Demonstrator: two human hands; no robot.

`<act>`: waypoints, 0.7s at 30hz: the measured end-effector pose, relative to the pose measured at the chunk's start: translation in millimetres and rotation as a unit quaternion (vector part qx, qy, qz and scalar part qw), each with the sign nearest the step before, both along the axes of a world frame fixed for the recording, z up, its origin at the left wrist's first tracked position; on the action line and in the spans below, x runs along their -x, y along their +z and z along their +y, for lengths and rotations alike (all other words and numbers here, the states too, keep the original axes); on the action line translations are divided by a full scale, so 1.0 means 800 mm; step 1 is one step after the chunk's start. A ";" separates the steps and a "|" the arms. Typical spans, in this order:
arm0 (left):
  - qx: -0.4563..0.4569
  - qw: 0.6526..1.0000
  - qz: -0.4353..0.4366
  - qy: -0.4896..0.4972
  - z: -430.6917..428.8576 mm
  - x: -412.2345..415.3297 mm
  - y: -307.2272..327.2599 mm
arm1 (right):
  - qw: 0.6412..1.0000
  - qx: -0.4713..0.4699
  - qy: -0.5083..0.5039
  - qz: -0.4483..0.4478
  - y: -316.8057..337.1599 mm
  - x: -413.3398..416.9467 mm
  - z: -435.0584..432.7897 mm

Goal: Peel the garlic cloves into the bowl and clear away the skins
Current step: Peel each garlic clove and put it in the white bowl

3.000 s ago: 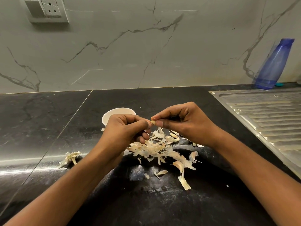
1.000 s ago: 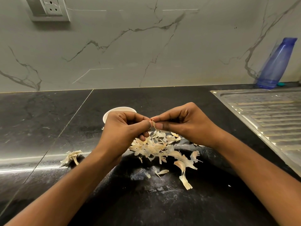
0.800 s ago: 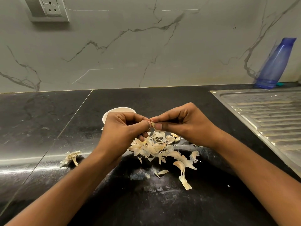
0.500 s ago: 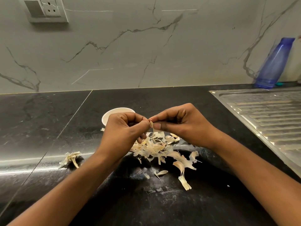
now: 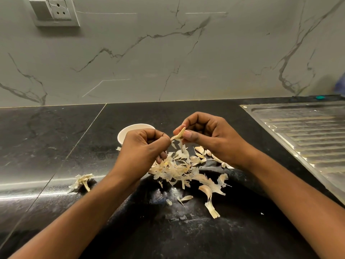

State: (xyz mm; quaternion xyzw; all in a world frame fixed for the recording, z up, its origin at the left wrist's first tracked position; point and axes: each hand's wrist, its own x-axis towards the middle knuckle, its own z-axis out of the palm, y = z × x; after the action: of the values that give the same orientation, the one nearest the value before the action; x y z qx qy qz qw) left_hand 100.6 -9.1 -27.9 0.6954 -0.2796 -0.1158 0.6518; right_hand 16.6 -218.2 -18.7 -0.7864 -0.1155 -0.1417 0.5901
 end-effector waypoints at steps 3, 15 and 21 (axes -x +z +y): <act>0.010 1.000 0.003 -0.001 0.001 0.000 0.000 | 1.000 -0.006 -0.008 0.002 0.000 0.000 -0.001; 0.042 0.998 -0.028 -0.041 -0.001 0.009 -0.002 | 0.997 -0.071 -0.023 0.019 0.002 0.002 0.000; 0.033 0.995 -0.096 -0.013 0.001 0.004 -0.003 | 0.996 -0.046 -0.063 0.032 0.002 0.001 -0.001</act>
State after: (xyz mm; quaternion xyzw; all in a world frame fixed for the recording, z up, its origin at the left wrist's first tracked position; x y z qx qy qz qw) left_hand 97.1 -8.3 -30.4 0.6777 -0.3535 -0.0474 0.6430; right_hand 15.5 -218.9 -17.0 -0.7680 -0.0403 -0.1580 0.6194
